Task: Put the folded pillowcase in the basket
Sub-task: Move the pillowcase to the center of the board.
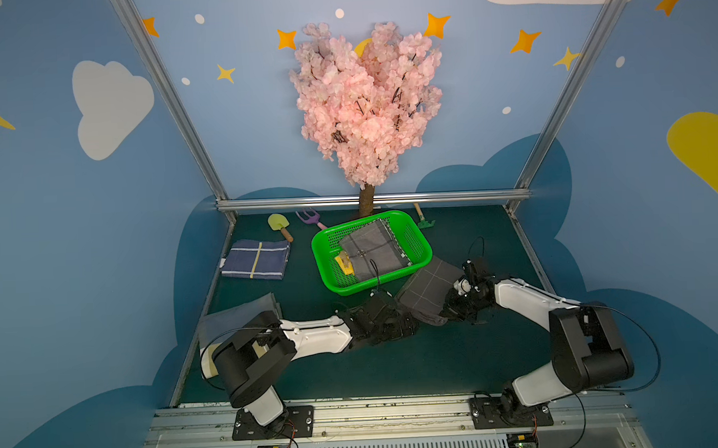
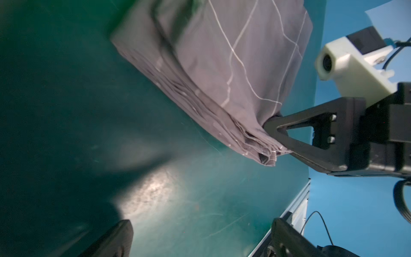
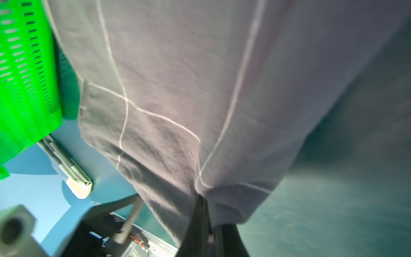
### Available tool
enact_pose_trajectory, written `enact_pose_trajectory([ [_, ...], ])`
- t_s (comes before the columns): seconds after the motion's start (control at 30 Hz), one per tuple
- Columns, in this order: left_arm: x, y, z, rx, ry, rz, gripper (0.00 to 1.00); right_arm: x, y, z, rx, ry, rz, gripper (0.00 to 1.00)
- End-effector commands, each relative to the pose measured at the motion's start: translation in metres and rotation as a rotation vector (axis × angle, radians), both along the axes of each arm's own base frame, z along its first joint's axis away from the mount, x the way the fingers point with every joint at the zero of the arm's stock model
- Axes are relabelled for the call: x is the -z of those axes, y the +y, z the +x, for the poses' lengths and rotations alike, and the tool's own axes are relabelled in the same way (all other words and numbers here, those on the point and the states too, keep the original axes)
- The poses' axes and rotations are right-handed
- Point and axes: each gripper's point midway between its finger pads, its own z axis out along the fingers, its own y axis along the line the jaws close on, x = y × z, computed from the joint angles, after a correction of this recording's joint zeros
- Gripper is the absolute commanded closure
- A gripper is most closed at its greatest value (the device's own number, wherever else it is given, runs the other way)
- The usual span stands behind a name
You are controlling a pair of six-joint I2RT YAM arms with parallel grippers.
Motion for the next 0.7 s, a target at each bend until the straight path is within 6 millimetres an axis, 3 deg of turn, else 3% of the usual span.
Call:
enact_pose_trajectory([
  [0.0,-0.004,-0.009,0.009,-0.094,-0.021,-0.078,0.00,-0.012,0.011,0.000,0.033,-0.019,0.023,1.00],
  [0.17,0.002,-0.007,0.013,-0.163,-0.012,-0.121,0.00,-0.016,0.018,-0.012,0.034,-0.017,0.038,1.00],
  [0.33,0.006,-0.017,0.013,-0.178,0.019,-0.156,0.00,-0.030,0.029,-0.017,0.024,-0.057,0.041,1.00],
  [0.67,0.005,-0.036,0.019,-0.231,0.079,-0.303,0.00,-0.023,0.038,-0.027,-0.002,-0.048,0.020,1.00],
])
